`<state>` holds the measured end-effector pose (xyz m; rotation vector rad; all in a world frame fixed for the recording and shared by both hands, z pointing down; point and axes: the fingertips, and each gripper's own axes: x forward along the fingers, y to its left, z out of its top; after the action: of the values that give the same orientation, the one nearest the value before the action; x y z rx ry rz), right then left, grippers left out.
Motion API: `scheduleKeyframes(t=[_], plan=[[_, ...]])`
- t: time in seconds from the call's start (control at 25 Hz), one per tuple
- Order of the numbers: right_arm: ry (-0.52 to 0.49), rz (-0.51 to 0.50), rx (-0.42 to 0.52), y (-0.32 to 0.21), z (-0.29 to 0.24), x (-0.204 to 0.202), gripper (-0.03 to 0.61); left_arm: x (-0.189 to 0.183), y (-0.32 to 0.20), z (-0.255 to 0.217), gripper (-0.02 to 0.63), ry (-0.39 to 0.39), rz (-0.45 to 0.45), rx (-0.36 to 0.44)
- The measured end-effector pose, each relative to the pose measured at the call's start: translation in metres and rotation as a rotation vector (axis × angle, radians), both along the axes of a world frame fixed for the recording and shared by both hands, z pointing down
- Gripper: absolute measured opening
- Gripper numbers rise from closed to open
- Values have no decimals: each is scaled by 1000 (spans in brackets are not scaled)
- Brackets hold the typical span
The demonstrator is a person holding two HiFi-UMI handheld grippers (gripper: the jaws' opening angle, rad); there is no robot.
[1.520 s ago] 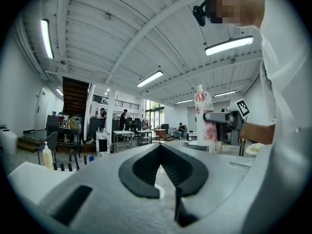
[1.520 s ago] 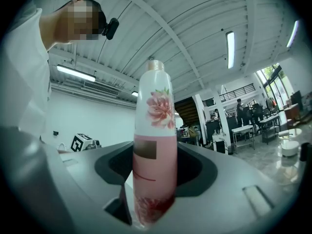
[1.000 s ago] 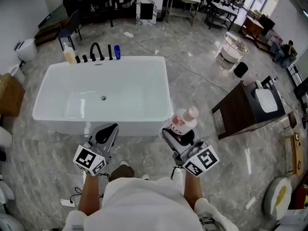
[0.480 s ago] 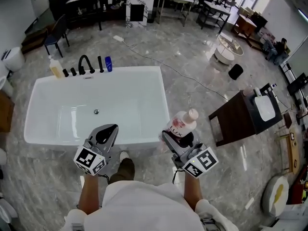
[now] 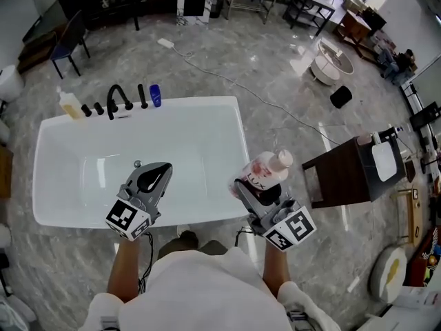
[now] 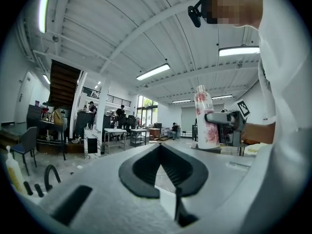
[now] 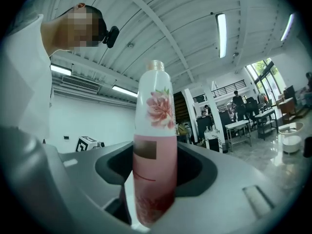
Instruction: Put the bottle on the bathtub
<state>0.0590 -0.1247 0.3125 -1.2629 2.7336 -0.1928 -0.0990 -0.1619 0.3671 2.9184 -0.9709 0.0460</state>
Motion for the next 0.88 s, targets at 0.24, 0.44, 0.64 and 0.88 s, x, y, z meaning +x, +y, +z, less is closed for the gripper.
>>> scheduleKeyframes(t=[0.24,0.44,0.64,0.88], plan=[[28,-11,-33,-40,8,5,245,7,-32,5,-2,-13,7,-29],[23,-49,-44,-68,13,27,245,33,-47,17,-2,-27,-25,-63],[7,-92,-43,-96,21,36,245,52,-59,29,-2,-44,-45,-76],[11,-135,-49,-133,38,44,245,61,-72,48,-2,-60,-91,-119]])
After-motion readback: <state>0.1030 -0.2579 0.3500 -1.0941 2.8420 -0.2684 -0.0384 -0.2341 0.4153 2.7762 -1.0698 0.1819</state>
